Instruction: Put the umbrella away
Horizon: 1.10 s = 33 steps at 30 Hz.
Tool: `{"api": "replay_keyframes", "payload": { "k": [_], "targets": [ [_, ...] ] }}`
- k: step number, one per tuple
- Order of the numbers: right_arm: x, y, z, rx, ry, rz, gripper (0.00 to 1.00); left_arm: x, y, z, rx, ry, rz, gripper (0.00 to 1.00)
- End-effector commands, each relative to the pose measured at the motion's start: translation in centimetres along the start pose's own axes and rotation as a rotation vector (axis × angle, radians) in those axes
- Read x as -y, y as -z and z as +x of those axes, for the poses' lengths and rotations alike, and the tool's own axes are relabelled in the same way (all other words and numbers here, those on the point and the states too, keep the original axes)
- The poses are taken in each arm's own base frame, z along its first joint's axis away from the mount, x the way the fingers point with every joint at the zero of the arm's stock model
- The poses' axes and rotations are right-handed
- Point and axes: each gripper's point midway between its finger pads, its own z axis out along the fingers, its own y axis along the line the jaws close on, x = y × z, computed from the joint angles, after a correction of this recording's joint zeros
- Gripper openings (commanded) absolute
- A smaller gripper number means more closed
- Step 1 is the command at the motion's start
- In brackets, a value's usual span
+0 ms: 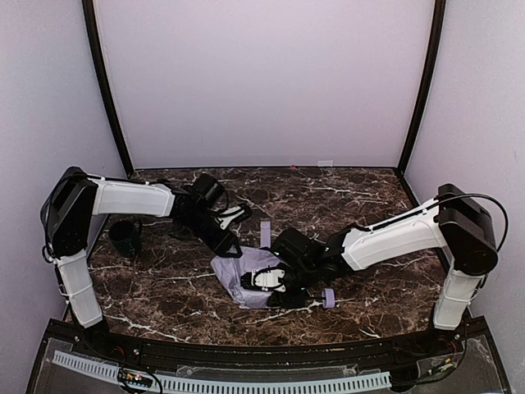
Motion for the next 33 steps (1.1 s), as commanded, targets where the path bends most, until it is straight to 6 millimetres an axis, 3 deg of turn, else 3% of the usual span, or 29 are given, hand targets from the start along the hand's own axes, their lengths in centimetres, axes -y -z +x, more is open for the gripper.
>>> {"api": "replay_keyframes", "payload": {
  "k": [1, 2, 3, 5, 9, 15, 20, 30, 33],
  "targets": [
    [-2.6, -1.8, 7.3, -0.249, -0.041, -0.069, 0.0, 1.5, 0.9, -0.3, -0.01, -0.005, 0.074, 0.23],
    [-2.6, -1.8, 7.3, -0.249, -0.038, -0.067, 0.0, 1.9, 1.1, -0.3, -0.011, -0.006, 0.09, 0.05],
    [-2.5, -1.8, 7.3, -0.25, -0.036, -0.065, 0.0, 2.4, 1.3, -0.4, -0.009, -0.005, 0.115, 0.0],
    [-2.3, -1.8, 7.2, -0.248, -0.035, -0.057, 0.0, 3.3, 2.0, -1.2, 0.021, -0.015, 0.156, 0.0],
    [-1.8, -1.6, 7.1, -0.259, -0.014, -0.026, 0.0, 6.8, 3.0, -5.2, 0.147, -0.159, 0.238, 0.0],
    [-0.7, -1.4, 6.1, -0.25, 0.056, 0.036, 0.0, 13.0, 0.7, -10.1, 0.158, -0.4, 0.375, 0.0],
    [0.2, -1.3, 4.7, -0.229, 0.128, 0.111, 0.0, 14.0, -3.8, -9.6, 0.106, -0.387, 0.503, 0.0],
    [1.8, -0.7, 2.2, -0.162, 0.21, 0.249, 0.01, 12.5, -10.9, -6.7, -0.01, -0.276, 0.569, 0.0],
    [2.7, -0.2, 1.6, -0.147, 0.211, 0.31, 0.16, 11.8, -12.2, -5.2, -0.06, -0.245, 0.55, 0.0]
  ]
}}
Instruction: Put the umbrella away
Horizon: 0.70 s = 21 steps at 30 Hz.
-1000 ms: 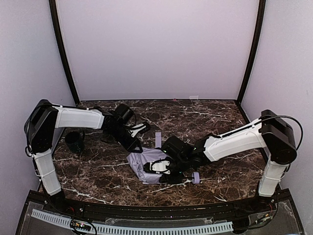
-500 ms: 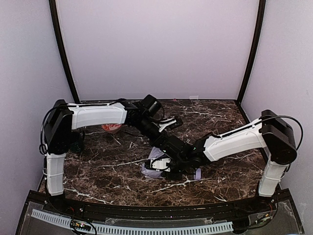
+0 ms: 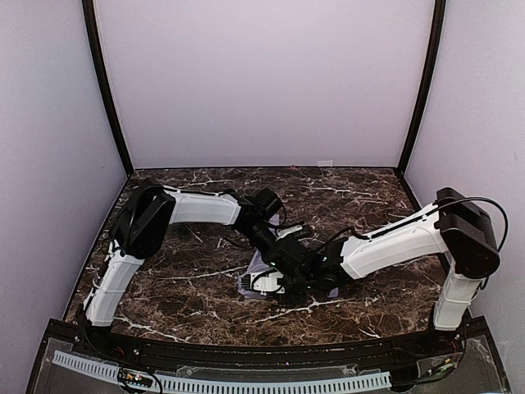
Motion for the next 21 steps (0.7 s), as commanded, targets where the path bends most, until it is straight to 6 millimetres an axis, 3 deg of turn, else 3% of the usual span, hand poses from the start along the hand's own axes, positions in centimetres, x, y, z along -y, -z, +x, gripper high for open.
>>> {"api": "replay_keyframes", "payload": {
  "k": [1, 4, 14, 18, 19, 21],
  "targets": [
    [-0.6, -0.5, 0.7, -0.018, 0.066, 0.035, 0.25, -0.5, -1.8, 1.1, -0.023, 0.019, 0.014, 0.0],
    [-0.3, -0.4, 0.7, -0.017, 0.058, 0.047, 0.45, -1.3, -2.3, 2.3, -0.053, 0.028, -0.009, 0.0],
    [1.6, -0.6, 1.4, -0.055, 0.045, 0.163, 0.66, -3.3, -1.7, 4.9, -0.101, 0.071, -0.022, 0.0],
    [1.3, -1.7, 1.3, -0.062, 0.037, 0.088, 0.65, -2.9, -1.9, 4.9, -0.096, 0.082, 0.01, 0.0],
    [1.1, -2.0, 1.1, -0.064, 0.03, 0.045, 0.61, -2.8, -1.9, 4.8, -0.091, 0.082, 0.02, 0.0],
    [-0.1, -2.5, 1.5, -0.077, 0.013, -0.041, 0.43, -2.4, -1.8, 4.1, -0.075, 0.076, 0.043, 0.0]
  ]
}}
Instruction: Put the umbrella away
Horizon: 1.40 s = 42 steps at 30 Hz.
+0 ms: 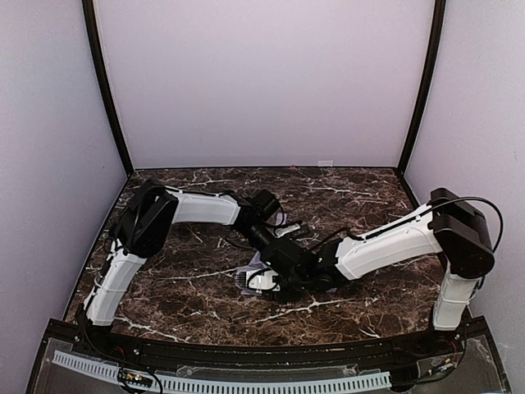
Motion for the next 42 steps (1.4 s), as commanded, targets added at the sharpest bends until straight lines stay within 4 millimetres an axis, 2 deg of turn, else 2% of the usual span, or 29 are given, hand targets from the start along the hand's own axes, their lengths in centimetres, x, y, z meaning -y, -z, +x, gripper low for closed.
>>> {"api": "replay_keyframes", "payload": {
  "k": [1, 3, 5, 8, 11, 13, 15, 17, 21, 23, 25, 26, 28, 29, 33, 35, 37, 39, 40, 42],
  "targets": [
    [-2.8, -1.7, 1.7, -0.05, -0.022, -0.196, 0.35, -1.6, -1.4, 3.2, -0.082, 0.075, -0.001, 0.0],
    [-3.8, -1.2, 1.3, -0.014, -0.062, -0.278, 0.23, -1.6, -0.9, 2.0, -0.058, 0.055, -0.001, 0.03],
    [-4.4, -0.6, 1.3, 0.001, -0.129, -0.362, 0.16, -2.1, 0.0, 0.5, -0.025, 0.042, -0.015, 0.07],
    [-5.0, -0.1, 1.4, 0.014, -0.243, -0.464, 0.12, -2.7, 1.0, -1.3, 0.017, 0.016, -0.023, 0.09],
    [-5.7, 0.5, 1.1, 0.056, -0.311, -0.533, 0.08, -2.7, 0.8, -1.2, -0.002, -0.005, -0.003, 0.1],
    [-5.9, 1.0, 0.7, 0.097, -0.339, -0.566, 0.06, -2.8, 0.7, -1.1, -0.017, -0.011, -0.002, 0.21],
    [-5.8, 1.1, 0.8, 0.106, -0.371, -0.592, 0.05, -3.4, 1.7, -1.7, -0.027, -0.054, -0.069, 0.43],
    [-5.6, 0.8, 1.6, 0.086, -0.42, -0.617, 0.04, -4.2, 4.3, -3.6, 0.007, -0.104, -0.173, 0.58],
    [-5.6, -0.1, 3.1, 0.037, -0.517, -0.661, 0.04, -6.9, 12.9, -9.5, 0.193, -0.165, -0.427, 0.85],
    [-5.8, -0.3, 3.5, 0.019, -0.547, -0.688, 0.03, -7.8, 16.9, -11.3, 0.258, -0.179, -0.546, 0.88],
    [-6.3, -0.6, 4.1, -0.01, -0.584, -0.722, 0.03, -8.6, 21.0, -11.8, 0.294, -0.178, -0.648, 0.91],
    [-6.5, -0.8, 4.5, -0.029, -0.602, -0.736, 0.03, -8.6, 22.2, -11.7, 0.291, -0.18, -0.687, 0.96],
    [-7.1, -1.2, 5.2, -0.066, -0.634, -0.771, 0.03, -7.6, 23.8, -11.2, 0.262, -0.207, -0.749, 0.97],
    [-7.3, -1.3, 5.5, -0.076, -0.652, -0.79, 0.03, -6.4, 24.2, -10.8, 0.258, -0.232, -0.755, 0.97],
    [-7.6, -1.6, 6.2, -0.1, -0.73, -0.852, 0.03, -1.6, 24.8, -8.6, 0.304, -0.364, -0.76, 0.93],
    [-7.6, -1.8, 6.3, -0.107, -0.756, -0.872, 0.03, 1.1, 24.5, -6.9, 0.311, -0.437, -0.742, 0.88],
    [-7.3, -1.9, 6.3, -0.102, -0.781, -0.89, 0.03, 4.5, 22.9, -4.9, 0.283, -0.57, -0.675, 0.82],
    [-7.3, -2.0, 6.2, -0.101, -0.794, -0.912, 0.03, 8.2, 19.1, -2.8, 0.2, -0.747, -0.611, 0.77],
    [-7.4, -2.1, 6.3, -0.106, -0.796, -0.921, 0.04, 9.5, 17.2, -1.7, 0.142, -0.844, -0.601, 0.77],
    [-7.0, -2.3, 5.9, -0.102, -0.791, -0.932, 0.04, 10.2, 13.9, 1.2, 0.003, -0.99, -0.614, 0.8]
  ]
}}
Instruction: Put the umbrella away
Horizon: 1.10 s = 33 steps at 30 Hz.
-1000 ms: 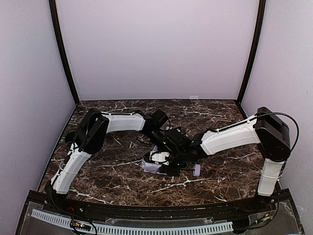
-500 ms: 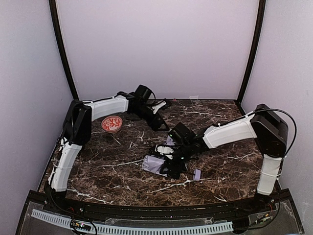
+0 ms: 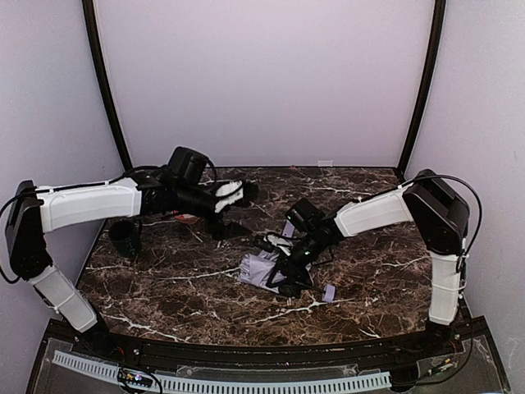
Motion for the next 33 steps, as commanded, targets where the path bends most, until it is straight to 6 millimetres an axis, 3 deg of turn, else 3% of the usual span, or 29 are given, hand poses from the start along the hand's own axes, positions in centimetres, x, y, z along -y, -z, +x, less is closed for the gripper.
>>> {"api": "replay_keyframes", "payload": {
  "k": [1, 3, 7, 11, 17, 19, 22, 25, 29, 33],
  "targets": [
    [1.1, -2.6, 8.2, -0.26, -0.219, -0.02, 0.04, 8.6, -2.5, 2.6, -0.088, -0.46, 0.096, 0.85],
    [1.3, -2.8, 8.4, -0.271, -0.235, -0.032, 0.04, 9.2, -4.1, 4.4, -0.159, -0.536, 0.068, 0.93],
    [1.2, -3.0, 8.5, -0.279, -0.236, -0.049, 0.04, 9.0, -6.1, 6.4, -0.234, -0.574, 0.054, 0.98],
    [0.8, -2.9, 8.1, -0.271, -0.222, -0.074, 0.05, 9.3, -7.4, 7.5, -0.262, -0.558, 0.072, 0.99],
    [0.2, -2.6, 7.3, -0.264, -0.177, -0.11, 0.08, 9.4, -9.1, 11.1, -0.371, -0.524, 0.058, 0.98],
    [0.2, -2.3, 6.6, -0.248, -0.165, -0.112, 0.12, 9.8, -9.5, 12.6, -0.43, -0.507, 0.098, 0.91],
    [1.0, -1.4, 5.1, -0.201, -0.167, -0.086, 0.29, 11.9, -9.3, 14.0, -0.496, -0.432, 0.228, 0.74],
    [2.1, -0.6, 3.1, -0.149, -0.158, -0.034, 0.4, 13.9, -9.0, 13.8, -0.474, -0.367, 0.319, 0.52],
    [2.8, 1.5, -0.1, -0.063, -0.12, 0.023, 0.5, 16.4, -8.1, 15.0, -0.52, -0.269, 0.446, 0.42],
    [3.8, 4.8, -1.4, 0.015, -0.126, 0.082, 0.61, 18.4, -7.0, 17.6, -0.634, -0.191, 0.549, 0.3]
  ]
}}
